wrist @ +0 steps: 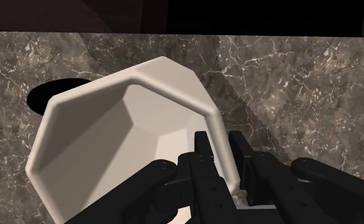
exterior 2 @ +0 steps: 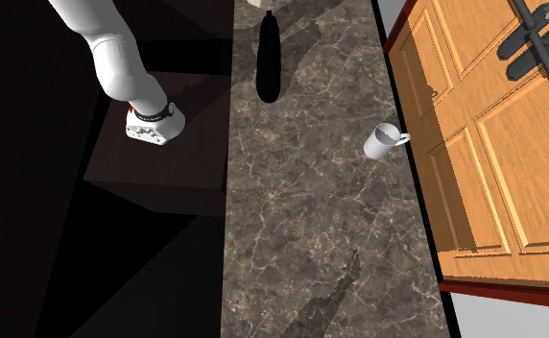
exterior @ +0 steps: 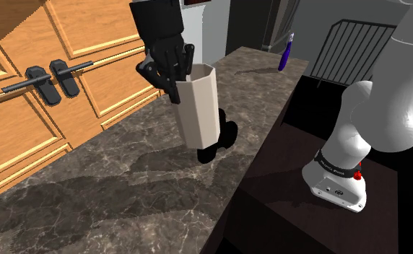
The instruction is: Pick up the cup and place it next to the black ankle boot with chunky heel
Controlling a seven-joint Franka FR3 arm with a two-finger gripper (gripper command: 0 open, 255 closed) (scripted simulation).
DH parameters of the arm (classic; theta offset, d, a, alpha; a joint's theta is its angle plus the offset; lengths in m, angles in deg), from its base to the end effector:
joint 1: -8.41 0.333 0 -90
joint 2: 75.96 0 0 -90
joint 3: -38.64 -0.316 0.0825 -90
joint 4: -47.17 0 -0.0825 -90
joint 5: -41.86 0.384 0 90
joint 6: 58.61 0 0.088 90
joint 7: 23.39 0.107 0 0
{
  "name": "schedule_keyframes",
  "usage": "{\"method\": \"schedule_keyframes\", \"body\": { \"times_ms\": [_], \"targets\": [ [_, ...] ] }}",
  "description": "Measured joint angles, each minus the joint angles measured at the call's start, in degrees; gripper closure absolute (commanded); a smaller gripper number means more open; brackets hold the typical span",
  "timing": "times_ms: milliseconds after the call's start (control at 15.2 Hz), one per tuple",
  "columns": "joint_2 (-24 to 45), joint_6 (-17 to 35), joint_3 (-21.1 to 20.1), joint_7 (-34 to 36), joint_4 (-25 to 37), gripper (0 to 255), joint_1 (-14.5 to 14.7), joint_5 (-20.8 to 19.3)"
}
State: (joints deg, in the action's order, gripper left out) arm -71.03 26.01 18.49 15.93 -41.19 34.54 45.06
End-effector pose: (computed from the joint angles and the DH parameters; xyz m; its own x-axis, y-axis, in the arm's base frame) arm 0.3931 0.4086 0.5853 0.9788 0.1194 -0.1664 0.1254 -0.9918 0.0260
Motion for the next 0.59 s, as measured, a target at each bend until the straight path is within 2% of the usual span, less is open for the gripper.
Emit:
{"method": "schedule_keyframes", "body": {
  "times_ms": [594],
  "targets": [
    [-0.99,7.27,0.17,-0.86,-8.24,255,-0.25,0.29]
  ]
}}
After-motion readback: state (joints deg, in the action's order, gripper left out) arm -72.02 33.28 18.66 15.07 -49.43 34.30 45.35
